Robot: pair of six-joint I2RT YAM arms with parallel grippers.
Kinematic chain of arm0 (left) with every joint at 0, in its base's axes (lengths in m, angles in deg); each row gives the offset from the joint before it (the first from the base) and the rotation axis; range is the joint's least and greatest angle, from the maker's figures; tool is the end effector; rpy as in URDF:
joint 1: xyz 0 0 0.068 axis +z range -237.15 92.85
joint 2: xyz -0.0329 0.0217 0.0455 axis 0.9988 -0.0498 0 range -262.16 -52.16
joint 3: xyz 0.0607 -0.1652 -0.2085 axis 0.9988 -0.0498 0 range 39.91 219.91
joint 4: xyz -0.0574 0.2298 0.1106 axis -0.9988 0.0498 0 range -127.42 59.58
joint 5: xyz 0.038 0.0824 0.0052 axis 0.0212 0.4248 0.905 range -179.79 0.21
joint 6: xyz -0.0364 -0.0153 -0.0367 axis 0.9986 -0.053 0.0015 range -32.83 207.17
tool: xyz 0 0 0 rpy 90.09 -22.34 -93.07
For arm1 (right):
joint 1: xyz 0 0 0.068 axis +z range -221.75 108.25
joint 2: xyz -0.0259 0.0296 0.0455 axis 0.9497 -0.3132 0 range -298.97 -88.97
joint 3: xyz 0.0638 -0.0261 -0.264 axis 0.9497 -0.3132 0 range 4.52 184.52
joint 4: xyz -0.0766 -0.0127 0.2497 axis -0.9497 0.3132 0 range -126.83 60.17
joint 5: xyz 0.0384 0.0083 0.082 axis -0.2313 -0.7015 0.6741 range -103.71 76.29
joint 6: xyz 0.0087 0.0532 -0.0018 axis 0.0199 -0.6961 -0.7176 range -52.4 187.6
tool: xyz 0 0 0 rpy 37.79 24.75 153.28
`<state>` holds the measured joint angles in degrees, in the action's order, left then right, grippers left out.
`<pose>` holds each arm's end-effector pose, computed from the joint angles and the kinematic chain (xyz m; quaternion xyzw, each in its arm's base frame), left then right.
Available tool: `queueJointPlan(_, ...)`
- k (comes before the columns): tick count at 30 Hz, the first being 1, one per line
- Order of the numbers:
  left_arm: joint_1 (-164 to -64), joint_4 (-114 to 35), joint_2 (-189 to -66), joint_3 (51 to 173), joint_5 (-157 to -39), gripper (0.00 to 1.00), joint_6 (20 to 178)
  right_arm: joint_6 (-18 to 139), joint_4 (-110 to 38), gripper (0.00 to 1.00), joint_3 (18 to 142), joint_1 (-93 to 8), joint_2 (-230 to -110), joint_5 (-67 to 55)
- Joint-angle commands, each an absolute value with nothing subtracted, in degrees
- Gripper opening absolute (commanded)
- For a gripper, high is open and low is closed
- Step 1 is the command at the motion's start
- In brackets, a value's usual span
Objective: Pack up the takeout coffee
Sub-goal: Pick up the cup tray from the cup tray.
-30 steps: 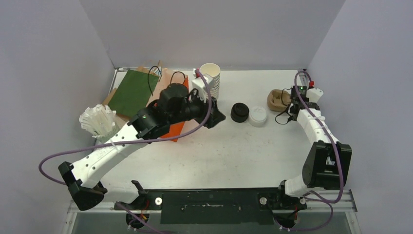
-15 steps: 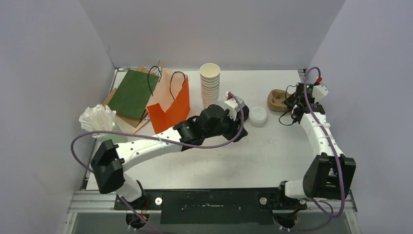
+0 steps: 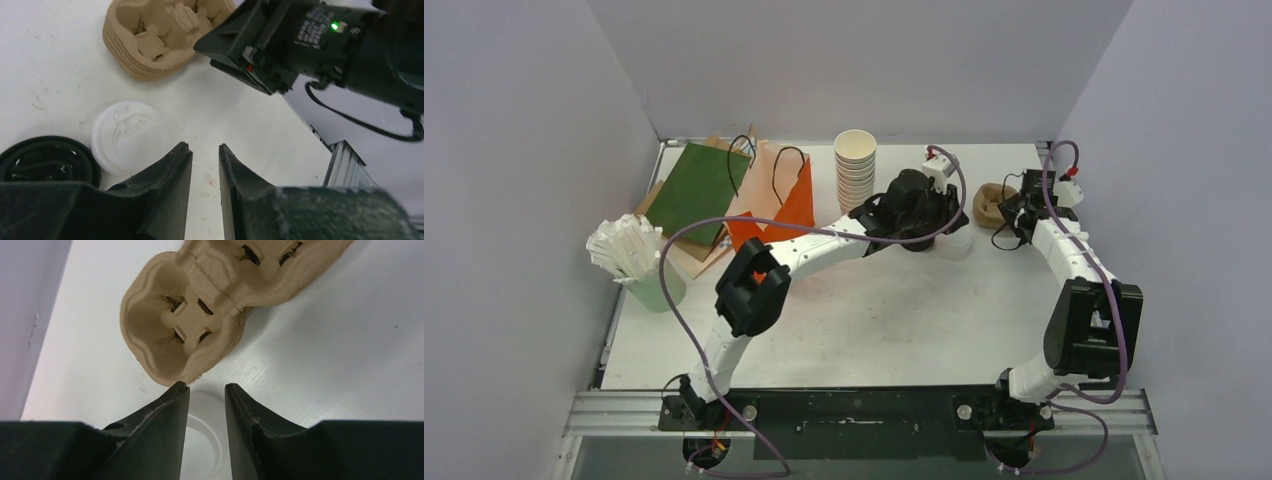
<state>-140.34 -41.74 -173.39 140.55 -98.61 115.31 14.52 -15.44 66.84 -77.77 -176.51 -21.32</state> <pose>0.3025 -0.4133 0.2787 0.2180 0.7687 -0.4364 0.4136 0.3287 -0.0394 0.2478 0.4786 0.7944 0.0907 0.3628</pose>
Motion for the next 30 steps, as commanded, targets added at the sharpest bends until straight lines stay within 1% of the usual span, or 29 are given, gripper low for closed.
queueJointPlan(1,-137.89,-43.93,-180.09,150.56,-101.45,0.25,118.32,10.93,-20.82,0.33,66.97,-78.17,-176.67,-20.56)
queueJointPlan(8,-135.32,-39.89,-188.09,162.18,-102.8,0.29,118.64,9.7,-20.93,0.35,68.47,-78.16,-180.26,-21.69)
queueJointPlan(12,-134.83,-38.29,-191.27,166.0,-103.48,0.29,118.52,9.06,-21.18,0.42,68.6,-78.17,-181.55,-22.63)
queueJointPlan(16,-134.7,-37.51,-192.98,167.9,-103.51,0.3,117.94,9.06,-21.77,0.41,69.14,-78.25,-182.55,-22.61)
queueJointPlan(20,-134.39,-37.6,-193.7,168.12,-103.5,0.3,117.8,9.05,-21.8,0.38,70.04,-78.29,-183.55,-22.38)
queueJointPlan(24,-134.04,-37.59,-194.14,168.39,-103.44,0.3,117.46,8.98,-21.97,0.32,70.32,-78.33,-183.29,-22.32)
queueJointPlan(27,-133.88,-37.6,-194.47,168.88,-103.49,0.3,117.41,8.98,-21.88,0.32,70.79,-78.49,-183.38,-22.3)
queueJointPlan(30,-133.82,-37.51,-195.02,169.65,-103.67,0.31,117.39,8.83,-21.68,0.35,71.26,-78.6,-183.97,-22.23)
